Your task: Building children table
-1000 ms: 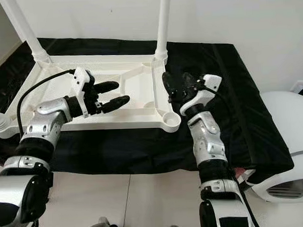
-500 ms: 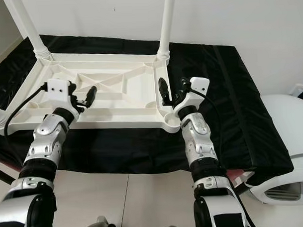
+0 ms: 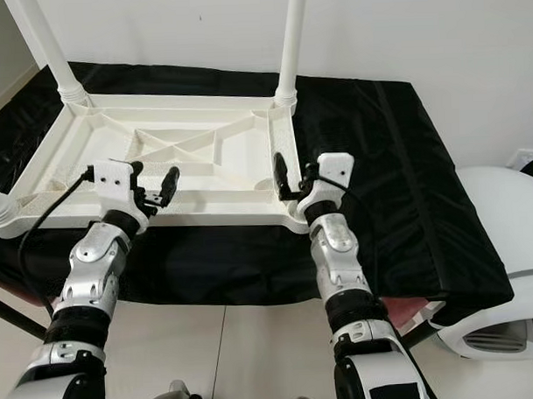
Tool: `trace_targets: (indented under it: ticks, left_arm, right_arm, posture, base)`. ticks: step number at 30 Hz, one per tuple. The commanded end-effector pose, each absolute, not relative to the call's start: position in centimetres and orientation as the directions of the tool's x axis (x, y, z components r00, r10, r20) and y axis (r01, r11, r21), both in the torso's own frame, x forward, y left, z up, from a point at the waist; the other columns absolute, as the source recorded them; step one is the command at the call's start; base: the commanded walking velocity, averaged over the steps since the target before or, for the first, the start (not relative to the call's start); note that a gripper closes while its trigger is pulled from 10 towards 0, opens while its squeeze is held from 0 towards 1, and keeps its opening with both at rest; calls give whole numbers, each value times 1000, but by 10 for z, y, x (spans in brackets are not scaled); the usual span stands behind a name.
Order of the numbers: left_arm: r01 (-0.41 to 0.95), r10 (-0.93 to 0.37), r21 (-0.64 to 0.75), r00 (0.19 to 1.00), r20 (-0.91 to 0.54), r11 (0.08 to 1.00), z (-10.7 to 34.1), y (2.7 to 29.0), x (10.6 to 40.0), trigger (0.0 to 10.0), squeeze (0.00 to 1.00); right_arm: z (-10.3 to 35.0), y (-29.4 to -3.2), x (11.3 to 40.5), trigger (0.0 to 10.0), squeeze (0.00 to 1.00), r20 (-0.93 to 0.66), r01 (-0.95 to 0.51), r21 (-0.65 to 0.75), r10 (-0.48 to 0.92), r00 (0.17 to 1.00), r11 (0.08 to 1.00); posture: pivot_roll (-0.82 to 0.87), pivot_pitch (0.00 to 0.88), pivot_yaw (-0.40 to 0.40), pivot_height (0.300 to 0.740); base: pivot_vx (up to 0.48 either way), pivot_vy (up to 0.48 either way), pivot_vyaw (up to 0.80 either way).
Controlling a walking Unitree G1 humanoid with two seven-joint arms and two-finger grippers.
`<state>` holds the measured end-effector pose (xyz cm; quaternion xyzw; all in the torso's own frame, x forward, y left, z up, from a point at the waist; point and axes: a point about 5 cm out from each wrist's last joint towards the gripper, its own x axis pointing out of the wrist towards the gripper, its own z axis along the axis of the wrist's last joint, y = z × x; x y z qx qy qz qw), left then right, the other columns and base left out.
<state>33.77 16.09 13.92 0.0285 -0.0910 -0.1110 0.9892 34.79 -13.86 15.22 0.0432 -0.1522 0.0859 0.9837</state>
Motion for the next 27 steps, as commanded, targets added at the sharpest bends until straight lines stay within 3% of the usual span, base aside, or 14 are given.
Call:
trace_targets:
  ticks: [1,27]
  left_arm:
    - [-49,44,21,980,195,999,137,175,335,10000,0]
    - [-97,98,-17,968,233,995,122,169,299,10000,0]
  right_arm:
    - [148,-139,347,10000,0,301,-170,51,148,942,984]
    - [126,-122,321,10000,0,318,-200,49,175,932,979]
  posture:
    - [59,0,-32,740]
    - [69,0,-38,740]
  base:
    - [0,0,0]
    - [0,0,0]
